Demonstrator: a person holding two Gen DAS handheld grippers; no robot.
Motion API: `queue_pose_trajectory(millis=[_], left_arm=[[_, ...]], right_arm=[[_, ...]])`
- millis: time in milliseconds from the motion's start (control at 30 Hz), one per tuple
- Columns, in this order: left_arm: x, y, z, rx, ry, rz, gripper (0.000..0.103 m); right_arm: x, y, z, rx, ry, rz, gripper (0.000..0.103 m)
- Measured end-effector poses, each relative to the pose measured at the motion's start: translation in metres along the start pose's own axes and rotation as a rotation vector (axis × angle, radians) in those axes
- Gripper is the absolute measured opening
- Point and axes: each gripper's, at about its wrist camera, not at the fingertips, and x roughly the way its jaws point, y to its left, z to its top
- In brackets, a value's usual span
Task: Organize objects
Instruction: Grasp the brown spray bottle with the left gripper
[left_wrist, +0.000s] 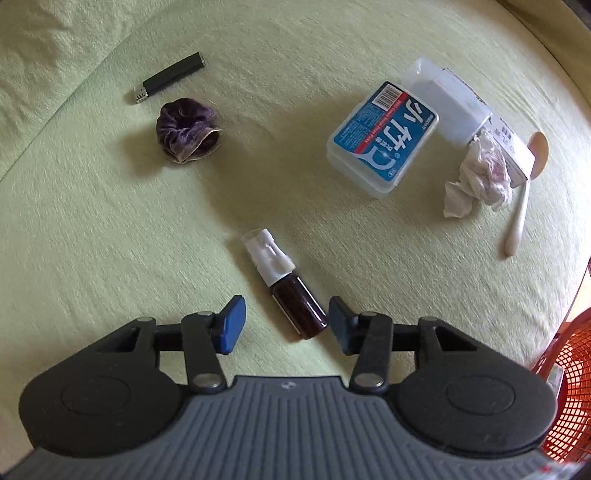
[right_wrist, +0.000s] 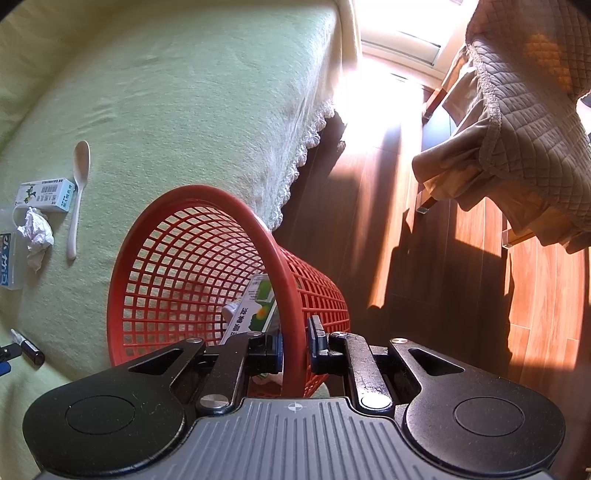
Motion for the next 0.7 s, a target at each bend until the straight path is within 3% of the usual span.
queue_pose_trajectory(millis=[67, 167, 333, 700], left_arm=[[0.006, 0.000, 0.001, -0.013, 0.003, -0.015, 0.029], [0.020, 0.000, 0.002, -0.023, 0.040, 0.002, 0.029], [0.033, -0.001, 0.004, -0.069, 0.036, -0.014, 0.028], [0.024, -0.010, -0.005, 0.004, 0.026, -0.005, 0.026]], right_arm=[[0.000, 0.002, 0.000, 0.000, -0.001, -0.004, 0.010], [0.000, 0.002, 0.000, 0.004, -0.001, -0.006, 0.010], [-0.001, 0.002, 0.000, 0.007, -0.001, -0.008, 0.010], [-0.001, 0.003, 0.000, 0.009, 0.000, -0.012, 0.010]])
